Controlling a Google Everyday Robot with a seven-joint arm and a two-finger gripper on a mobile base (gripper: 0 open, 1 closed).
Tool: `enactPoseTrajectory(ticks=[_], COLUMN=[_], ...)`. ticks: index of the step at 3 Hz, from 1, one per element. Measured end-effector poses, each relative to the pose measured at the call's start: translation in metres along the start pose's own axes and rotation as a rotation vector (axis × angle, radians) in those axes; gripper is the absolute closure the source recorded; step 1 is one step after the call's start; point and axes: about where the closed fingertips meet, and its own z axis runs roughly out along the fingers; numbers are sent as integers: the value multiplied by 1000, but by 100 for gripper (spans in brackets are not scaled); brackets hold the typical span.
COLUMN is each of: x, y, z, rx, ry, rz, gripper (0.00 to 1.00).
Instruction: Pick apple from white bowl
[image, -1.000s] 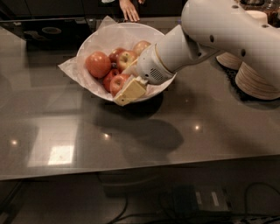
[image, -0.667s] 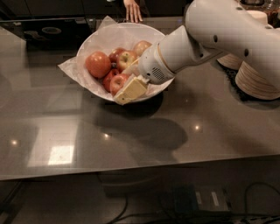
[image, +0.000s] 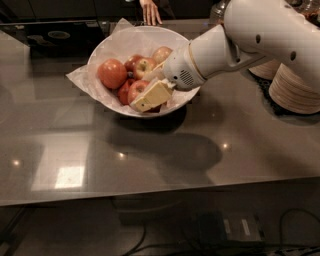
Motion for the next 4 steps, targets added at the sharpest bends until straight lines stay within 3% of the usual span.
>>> enactPoseTrajectory(ticks=[2, 3, 4], x=[-7, -29, -60], y=[-3, -6, -10], z=[-11, -31, -63], rx=[11, -14, -76], ry=[-34, -73, -131], rz=[20, -23, -84], gripper=[100, 100, 100])
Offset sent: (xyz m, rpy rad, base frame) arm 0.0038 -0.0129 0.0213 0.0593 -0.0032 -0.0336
